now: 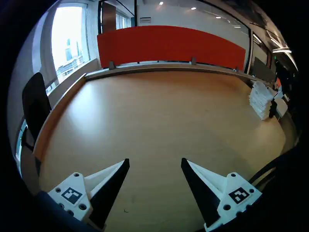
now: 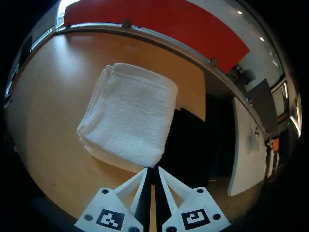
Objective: Fold towel
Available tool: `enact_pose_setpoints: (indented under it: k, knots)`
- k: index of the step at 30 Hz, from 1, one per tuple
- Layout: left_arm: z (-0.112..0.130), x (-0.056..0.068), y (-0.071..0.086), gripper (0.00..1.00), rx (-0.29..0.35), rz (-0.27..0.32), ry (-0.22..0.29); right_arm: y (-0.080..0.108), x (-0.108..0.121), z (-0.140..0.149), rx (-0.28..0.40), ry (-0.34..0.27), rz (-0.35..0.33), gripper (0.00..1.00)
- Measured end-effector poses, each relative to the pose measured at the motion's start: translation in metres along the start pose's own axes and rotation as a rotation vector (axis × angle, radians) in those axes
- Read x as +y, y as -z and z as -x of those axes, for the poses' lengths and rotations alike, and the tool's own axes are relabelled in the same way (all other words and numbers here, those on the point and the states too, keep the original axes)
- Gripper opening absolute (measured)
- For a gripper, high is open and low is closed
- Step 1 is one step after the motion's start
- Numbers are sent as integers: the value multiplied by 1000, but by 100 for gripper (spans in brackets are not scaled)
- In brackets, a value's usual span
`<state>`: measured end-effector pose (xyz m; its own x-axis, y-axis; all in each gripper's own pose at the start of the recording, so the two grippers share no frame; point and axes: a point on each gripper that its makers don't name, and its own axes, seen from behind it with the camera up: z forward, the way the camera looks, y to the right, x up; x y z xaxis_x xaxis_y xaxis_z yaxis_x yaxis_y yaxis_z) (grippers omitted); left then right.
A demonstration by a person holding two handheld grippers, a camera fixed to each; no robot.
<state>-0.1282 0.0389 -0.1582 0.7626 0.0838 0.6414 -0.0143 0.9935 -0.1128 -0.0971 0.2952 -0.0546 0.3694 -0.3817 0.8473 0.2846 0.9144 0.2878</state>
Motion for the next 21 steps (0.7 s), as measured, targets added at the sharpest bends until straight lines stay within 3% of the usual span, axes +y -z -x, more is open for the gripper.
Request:
enact_pose_setpoints:
  k: [10, 18, 21]
  knots:
    - [0, 1, 0, 99, 1, 0, -4, -1, -6, -2, 8, 11, -1, 9]
    - [-1, 1, 1, 99, 2, 2, -6, 2, -5, -1, 13, 10, 8, 22]
    - [-1, 2, 0, 99, 2, 4, -8, 2, -6, -1, 19, 2, 6, 32]
